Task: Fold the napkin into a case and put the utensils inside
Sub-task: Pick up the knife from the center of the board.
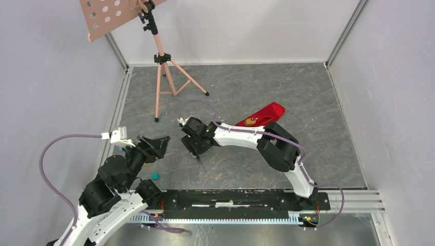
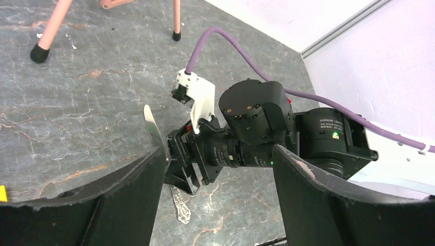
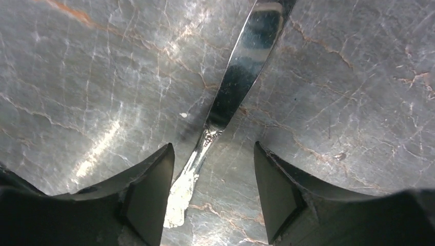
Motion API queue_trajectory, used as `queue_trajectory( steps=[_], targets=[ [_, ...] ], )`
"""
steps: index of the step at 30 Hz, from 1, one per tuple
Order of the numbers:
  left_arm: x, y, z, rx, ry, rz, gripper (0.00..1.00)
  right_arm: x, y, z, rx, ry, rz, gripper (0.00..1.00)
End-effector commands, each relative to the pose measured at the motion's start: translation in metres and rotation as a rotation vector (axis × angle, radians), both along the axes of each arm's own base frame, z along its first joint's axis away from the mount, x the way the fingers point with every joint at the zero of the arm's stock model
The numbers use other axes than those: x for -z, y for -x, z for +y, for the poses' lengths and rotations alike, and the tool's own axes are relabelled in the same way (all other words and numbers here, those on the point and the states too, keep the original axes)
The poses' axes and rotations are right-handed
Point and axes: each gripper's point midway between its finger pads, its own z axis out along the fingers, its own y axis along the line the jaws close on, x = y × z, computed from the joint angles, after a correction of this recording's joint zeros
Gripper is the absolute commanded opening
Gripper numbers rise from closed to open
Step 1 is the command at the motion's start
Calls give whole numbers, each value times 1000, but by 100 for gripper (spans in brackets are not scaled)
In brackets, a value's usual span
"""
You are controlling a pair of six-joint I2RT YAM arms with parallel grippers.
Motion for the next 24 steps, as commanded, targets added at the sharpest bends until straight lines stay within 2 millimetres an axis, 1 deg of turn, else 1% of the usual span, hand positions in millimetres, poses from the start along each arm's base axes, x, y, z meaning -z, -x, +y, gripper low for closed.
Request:
queue_trajectory(
  steps=[1,3,6,12,15,18,21,24],
  targets=[
    [-15,4,19,-45,-42,-53,82,5,9,2,2,57,34,62],
    [-16,6,22,-52,-48,-55,82,10,14,3,-14,79,37,56],
    [-18,7,26,-62,-51,-64,82,23,24,-2,-38,130,45,43],
    [-19,5,32,-96,-62,-62,82,49,32,-31,-106,295,-1,24],
    [-19,5,33,-104,-62,-48,82,61,38,-45,-227,348,7,1],
    [-13,6,35,-116,-53,-27,83,67,37,-66,-333,398,-33,1],
    [-7,6,34,-119,-46,-6,83,61,33,-86,-396,357,-108,0],
    [-1,3,28,-115,-36,21,84,59,28,-111,-423,318,-113,0]
  ],
)
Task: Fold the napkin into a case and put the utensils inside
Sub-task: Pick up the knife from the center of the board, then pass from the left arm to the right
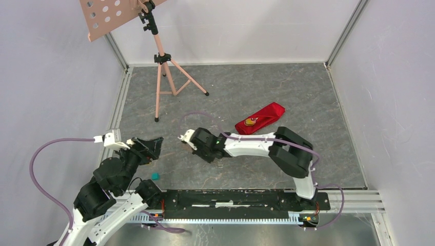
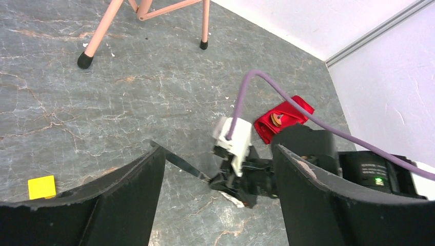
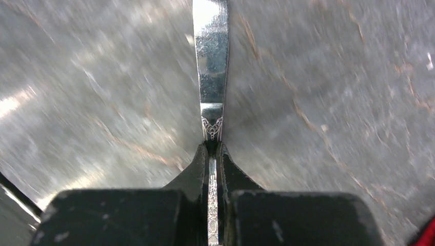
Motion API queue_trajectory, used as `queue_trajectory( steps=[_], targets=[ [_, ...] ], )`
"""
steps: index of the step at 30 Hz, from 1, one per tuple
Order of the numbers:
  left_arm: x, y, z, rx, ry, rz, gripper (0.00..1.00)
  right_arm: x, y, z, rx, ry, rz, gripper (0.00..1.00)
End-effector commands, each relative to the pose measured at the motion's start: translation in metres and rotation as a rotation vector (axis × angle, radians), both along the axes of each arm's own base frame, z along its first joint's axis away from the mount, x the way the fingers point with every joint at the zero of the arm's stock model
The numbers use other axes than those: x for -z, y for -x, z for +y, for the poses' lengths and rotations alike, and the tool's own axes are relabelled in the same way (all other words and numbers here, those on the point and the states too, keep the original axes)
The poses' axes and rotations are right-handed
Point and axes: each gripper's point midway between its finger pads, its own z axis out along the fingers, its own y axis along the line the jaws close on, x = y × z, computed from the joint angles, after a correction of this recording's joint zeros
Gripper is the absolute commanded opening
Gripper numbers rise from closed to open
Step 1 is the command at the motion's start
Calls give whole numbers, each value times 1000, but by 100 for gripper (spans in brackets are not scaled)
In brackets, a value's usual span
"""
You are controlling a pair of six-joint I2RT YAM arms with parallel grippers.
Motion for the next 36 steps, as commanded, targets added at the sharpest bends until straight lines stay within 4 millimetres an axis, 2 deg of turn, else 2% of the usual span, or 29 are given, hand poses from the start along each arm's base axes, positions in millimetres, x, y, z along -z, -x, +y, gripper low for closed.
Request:
queue_trajectory(
  steps=[1,3,6,9,13,16,20,23,26,29,33,36],
  targets=[
    [5,-6,-3,-33,21,38,84,46,4,-93,-96,224,43,0],
    [9,-11,-11,-18,21,57,85,43,-4,-108,-94,220,33,0],
    [20,-18,-28,3,34,110,88,36,0,-112,-182,153,68,0],
    [46,-27,-43,-6,73,187,97,21,-9,-118,-179,88,38,1],
    [72,-35,-71,45,129,255,99,-2,-10,-124,-235,-33,-40,0],
    [84,-42,-91,101,123,319,100,-6,-10,-136,-272,-40,-87,0],
    [98,-63,-111,238,172,459,99,-13,-10,-140,-302,-57,-116,1],
    [112,-67,-139,512,326,592,95,-19,-11,-140,-324,-75,-154,1],
    [121,-62,-156,725,308,684,90,-29,-8,-140,-362,-108,-201,0],
    [131,-58,-160,804,268,725,90,-41,-7,-139,-398,-144,-251,1],
    [143,-63,-159,804,212,761,89,-50,-4,-138,-433,-171,-290,1],
    [142,-65,-166,848,188,749,89,-53,-1,-138,-463,-178,-297,1]
  ],
)
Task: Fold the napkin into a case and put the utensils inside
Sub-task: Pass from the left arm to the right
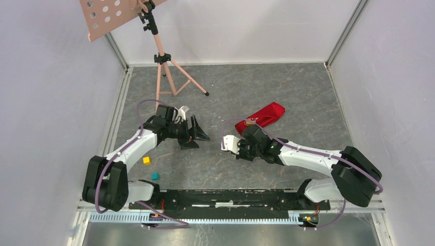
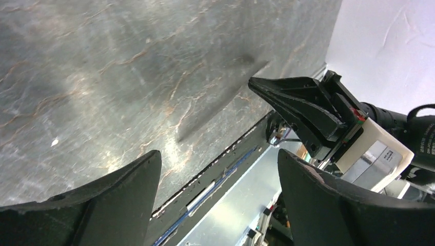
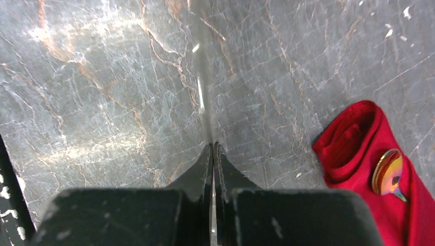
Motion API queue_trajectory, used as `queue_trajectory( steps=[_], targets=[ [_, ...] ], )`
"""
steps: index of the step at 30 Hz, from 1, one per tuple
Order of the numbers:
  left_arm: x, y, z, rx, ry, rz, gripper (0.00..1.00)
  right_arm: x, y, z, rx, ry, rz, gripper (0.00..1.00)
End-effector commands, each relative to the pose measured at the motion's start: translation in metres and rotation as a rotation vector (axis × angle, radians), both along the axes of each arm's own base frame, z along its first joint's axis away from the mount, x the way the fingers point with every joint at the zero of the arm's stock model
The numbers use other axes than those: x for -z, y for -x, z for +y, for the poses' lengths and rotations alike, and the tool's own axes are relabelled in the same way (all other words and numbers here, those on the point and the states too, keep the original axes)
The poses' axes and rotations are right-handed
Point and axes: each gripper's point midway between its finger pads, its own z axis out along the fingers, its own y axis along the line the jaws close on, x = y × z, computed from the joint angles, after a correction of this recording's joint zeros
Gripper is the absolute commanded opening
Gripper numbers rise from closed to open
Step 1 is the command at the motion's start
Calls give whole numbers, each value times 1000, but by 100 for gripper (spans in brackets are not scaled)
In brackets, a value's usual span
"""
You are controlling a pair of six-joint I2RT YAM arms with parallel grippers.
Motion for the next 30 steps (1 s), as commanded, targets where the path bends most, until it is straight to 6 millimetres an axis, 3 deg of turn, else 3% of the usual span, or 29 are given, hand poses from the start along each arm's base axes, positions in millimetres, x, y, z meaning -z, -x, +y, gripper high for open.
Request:
queue_trajectory(
  steps=[1,5,9,10,11,12,14,18,19,20,26,30],
  targets=[
    [-18,-1,-17,177,43,-111,89,-23,-5,15,-77,-82,-82,1],
    [-5,11,-29,300,24,-64,87,-26,-2,18,-108,-98,-89,0],
    [14,6,-22,294,-71,-53,87,-30,-7,17,-73,-107,-100,1],
    [14,3,-20,276,-90,-63,86,-31,-9,17,-46,-111,-94,11],
    [15,-2,-15,240,-128,-77,86,-32,-12,18,2,-125,-80,31],
    [14,-6,-11,203,-157,-90,86,-32,-10,19,18,-136,-54,41],
    [14,-16,4,106,-232,-111,88,-32,-6,18,34,-130,-19,48],
    [16,-32,54,-152,-447,-101,89,-26,-7,7,98,-17,50,63],
    [13,-34,61,-192,-466,-110,90,-25,-6,9,91,6,78,74],
    [7,-35,65,-222,-470,-132,91,-20,-2,7,86,45,115,97],
    [-40,-37,83,-324,-468,-311,91,-9,-3,8,77,199,207,98],
    [-60,-29,94,-356,-480,-399,91,-3,-5,12,65,323,232,98]
  ],
)
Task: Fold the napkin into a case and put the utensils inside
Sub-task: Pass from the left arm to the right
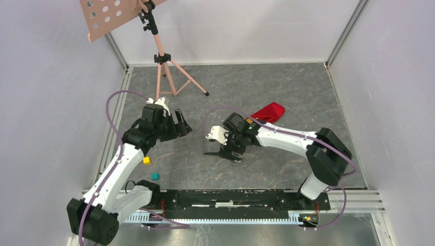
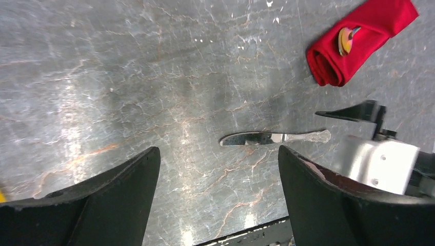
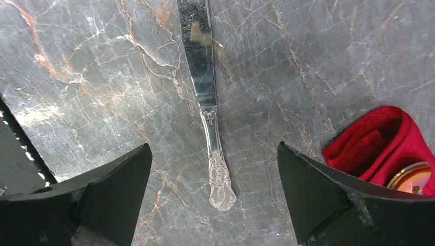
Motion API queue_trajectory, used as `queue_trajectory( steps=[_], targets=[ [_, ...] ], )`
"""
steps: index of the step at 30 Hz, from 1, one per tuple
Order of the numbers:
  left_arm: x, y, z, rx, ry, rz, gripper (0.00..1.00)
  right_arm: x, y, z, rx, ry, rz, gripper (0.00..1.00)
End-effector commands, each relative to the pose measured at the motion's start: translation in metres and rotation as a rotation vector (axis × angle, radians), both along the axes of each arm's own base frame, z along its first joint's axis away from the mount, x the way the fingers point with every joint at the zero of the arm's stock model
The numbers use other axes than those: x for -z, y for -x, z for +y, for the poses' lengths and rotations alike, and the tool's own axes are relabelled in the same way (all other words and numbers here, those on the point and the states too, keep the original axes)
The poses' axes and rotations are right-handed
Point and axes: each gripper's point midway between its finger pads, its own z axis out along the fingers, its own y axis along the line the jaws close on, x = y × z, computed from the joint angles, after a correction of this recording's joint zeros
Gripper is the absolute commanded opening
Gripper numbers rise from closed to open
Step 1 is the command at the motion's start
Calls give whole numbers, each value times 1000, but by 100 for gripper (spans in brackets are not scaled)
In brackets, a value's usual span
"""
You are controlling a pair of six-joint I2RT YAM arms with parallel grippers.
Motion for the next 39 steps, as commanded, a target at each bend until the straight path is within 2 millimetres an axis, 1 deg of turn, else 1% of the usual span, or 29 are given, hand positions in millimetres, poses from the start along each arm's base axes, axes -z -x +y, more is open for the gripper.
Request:
queue_trajectory(
  steps=[1,3,8,11,18,19,20,23,24,26,28,31,32,33,35,36,39],
  targets=[
    [-18,4,22,-83,-49,-84,91,4,2,-6,-10,163,42,97],
    [-22,8,26,-87,-59,-108,91,7,0,-5,-6,215,57,88],
    [-21,17,29,-94,-51,-121,91,17,-9,0,12,309,56,76],
    [-25,19,28,-94,-36,-138,91,24,-14,4,25,360,40,70],
    [-36,22,32,-95,-41,-174,91,45,-10,-1,28,447,38,56],
    [-38,23,32,-95,-39,-180,91,50,-8,-3,28,455,39,53],
    [-39,22,36,-116,-52,-190,91,53,-8,-2,29,451,34,48],
    [-46,23,40,-132,-51,-217,91,63,-6,-3,27,442,30,34],
    [-49,24,41,-139,-50,-226,91,64,-4,-2,16,433,31,31],
    [-54,26,45,-155,-56,-240,91,64,-3,1,-6,417,21,22],
    [-60,27,51,-180,-63,-259,91,62,-4,1,-28,396,3,16],
    [-67,31,65,-265,-80,-286,92,52,-6,1,-51,350,-37,7],
    [-70,32,73,-309,-83,-299,93,46,-4,5,-75,317,-46,3],
    [-74,34,78,-346,-80,-310,93,42,-2,6,-94,286,-51,1],
    [-79,36,86,-406,-67,-340,95,30,1,9,-120,222,-82,1],
    [-82,37,88,-425,-56,-351,96,27,2,7,-127,206,-97,1],
    [-82,35,84,-443,-9,-354,100,14,3,2,-155,152,-158,1]
  ],
)
